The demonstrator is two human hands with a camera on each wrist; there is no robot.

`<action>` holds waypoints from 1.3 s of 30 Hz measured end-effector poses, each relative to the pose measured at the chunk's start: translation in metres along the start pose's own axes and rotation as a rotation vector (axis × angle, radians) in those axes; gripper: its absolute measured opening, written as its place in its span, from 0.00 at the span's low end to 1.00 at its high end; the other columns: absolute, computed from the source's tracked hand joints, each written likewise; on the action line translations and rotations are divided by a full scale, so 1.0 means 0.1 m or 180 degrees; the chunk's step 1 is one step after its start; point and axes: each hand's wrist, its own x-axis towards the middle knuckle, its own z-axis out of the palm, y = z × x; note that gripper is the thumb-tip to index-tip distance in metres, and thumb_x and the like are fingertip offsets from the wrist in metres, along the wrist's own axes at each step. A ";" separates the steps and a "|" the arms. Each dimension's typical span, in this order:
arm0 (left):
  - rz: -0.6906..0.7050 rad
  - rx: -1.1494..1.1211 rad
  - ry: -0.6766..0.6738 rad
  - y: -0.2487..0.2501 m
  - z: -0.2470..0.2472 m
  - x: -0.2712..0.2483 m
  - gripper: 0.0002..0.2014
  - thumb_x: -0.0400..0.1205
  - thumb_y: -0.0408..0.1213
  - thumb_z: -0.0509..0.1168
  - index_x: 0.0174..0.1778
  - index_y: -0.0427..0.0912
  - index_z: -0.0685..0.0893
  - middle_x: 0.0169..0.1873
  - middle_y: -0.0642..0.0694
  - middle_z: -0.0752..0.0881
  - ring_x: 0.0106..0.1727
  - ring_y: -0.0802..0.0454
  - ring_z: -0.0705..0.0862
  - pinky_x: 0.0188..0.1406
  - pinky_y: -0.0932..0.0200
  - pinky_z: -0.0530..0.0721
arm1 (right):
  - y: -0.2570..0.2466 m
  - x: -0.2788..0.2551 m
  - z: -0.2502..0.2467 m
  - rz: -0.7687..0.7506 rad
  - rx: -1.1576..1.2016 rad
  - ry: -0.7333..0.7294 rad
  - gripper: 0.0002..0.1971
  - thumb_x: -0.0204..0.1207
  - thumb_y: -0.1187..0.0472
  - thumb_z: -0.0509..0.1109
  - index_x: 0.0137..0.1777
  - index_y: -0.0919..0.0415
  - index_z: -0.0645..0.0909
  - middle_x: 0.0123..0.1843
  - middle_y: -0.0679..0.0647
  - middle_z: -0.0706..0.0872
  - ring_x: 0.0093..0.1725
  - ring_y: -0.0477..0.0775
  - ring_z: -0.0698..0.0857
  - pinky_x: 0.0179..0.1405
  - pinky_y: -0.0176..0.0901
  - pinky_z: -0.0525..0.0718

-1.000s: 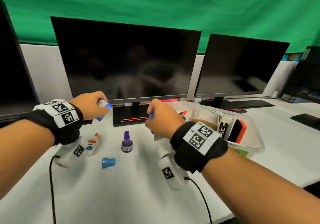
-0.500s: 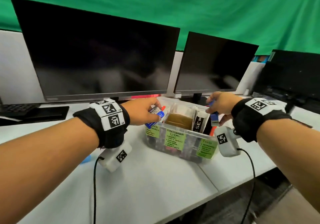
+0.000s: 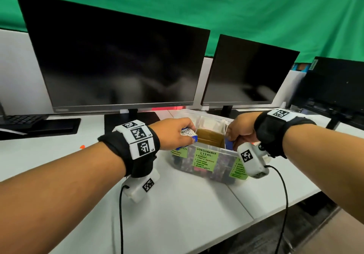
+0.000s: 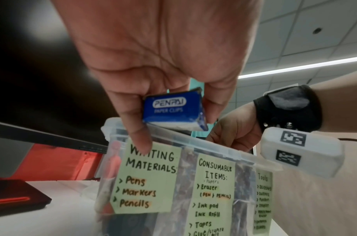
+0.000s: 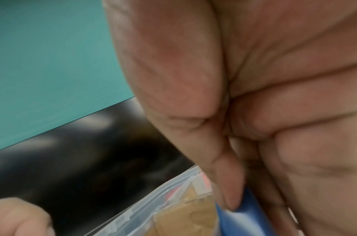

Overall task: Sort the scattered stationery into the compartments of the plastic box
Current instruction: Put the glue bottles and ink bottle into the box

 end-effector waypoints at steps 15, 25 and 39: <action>0.0071 -0.0320 0.0260 0.18 0.04 0.01 0.46 0.75 0.46 0.73 0.82 0.58 0.50 0.68 0.45 0.81 0.52 0.52 0.85 0.48 0.61 0.87 | -0.22 -0.21 -0.09 -0.0448 -0.0007 0.0020 0.11 0.78 0.60 0.70 0.54 0.67 0.82 0.45 0.61 0.87 0.38 0.57 0.86 0.33 0.42 0.86; 0.0350 -0.0626 0.0648 0.36 0.14 0.08 0.49 0.71 0.48 0.77 0.82 0.58 0.52 0.65 0.48 0.83 0.57 0.53 0.86 0.54 0.63 0.82 | -0.30 -0.43 -0.07 -0.0705 0.0401 -0.0350 0.02 0.75 0.69 0.71 0.42 0.67 0.83 0.33 0.61 0.86 0.20 0.46 0.82 0.15 0.29 0.78; 0.0230 0.0180 -0.0160 -0.01 0.08 0.07 0.11 0.82 0.37 0.66 0.59 0.48 0.86 0.55 0.52 0.89 0.57 0.56 0.86 0.54 0.67 0.80 | -0.35 0.02 -0.28 -0.0666 -0.3156 0.0841 0.20 0.74 0.68 0.72 0.66 0.58 0.78 0.33 0.45 0.74 0.25 0.42 0.72 0.20 0.29 0.71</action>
